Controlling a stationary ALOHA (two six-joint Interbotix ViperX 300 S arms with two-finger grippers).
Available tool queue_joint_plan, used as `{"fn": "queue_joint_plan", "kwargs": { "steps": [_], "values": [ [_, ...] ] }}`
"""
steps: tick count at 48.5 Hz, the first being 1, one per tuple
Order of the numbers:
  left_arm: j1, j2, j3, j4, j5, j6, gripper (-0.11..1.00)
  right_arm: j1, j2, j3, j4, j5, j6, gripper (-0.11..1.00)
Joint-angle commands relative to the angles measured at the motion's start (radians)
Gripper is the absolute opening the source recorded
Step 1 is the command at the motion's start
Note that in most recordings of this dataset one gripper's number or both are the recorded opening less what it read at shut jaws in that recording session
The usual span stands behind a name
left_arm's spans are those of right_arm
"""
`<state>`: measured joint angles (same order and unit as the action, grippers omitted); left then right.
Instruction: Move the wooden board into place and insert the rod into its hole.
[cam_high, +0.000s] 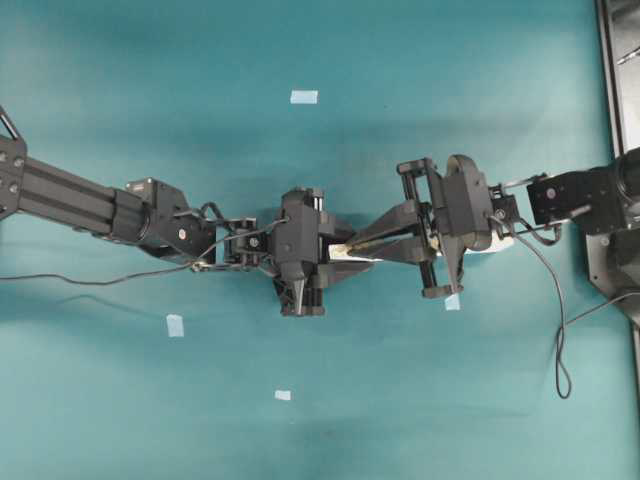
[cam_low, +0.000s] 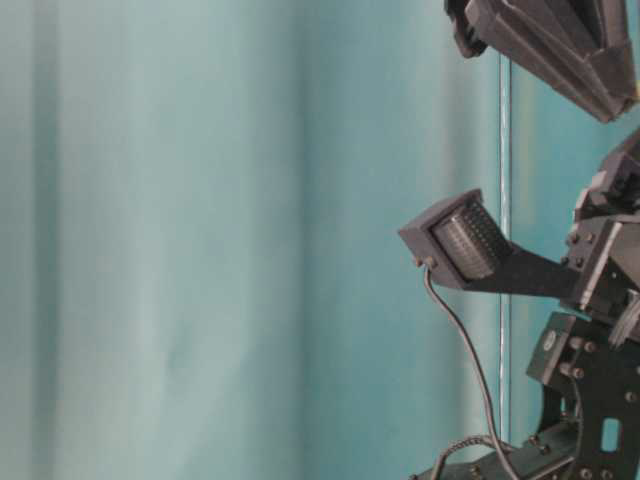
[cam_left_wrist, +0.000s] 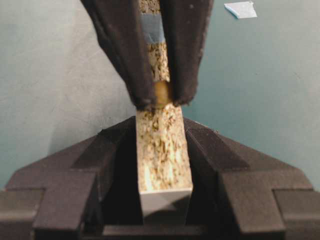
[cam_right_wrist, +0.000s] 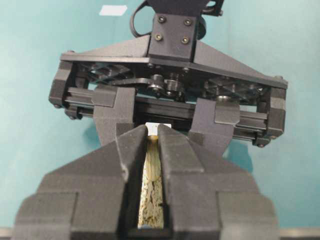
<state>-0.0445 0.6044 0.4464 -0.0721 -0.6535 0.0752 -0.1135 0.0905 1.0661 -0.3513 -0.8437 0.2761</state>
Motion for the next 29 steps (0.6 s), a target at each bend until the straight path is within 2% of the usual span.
{"fn": "queue_joint_plan", "kwargs": {
  "steps": [1,12,29],
  "values": [
    [-0.043,0.012,0.014,0.003,0.046,0.003,0.35,0.003,-0.008,0.002,-0.002,0.014,0.003,0.09],
    [-0.043,0.012,0.014,0.003,0.046,0.003,0.35,0.003,-0.037,0.018,0.003,0.037,0.003,0.09],
    [-0.043,0.011,0.011,0.003,0.046,0.003,0.35,0.003,-0.098,0.026,0.0,0.196,0.005,0.09]
  ]
}}
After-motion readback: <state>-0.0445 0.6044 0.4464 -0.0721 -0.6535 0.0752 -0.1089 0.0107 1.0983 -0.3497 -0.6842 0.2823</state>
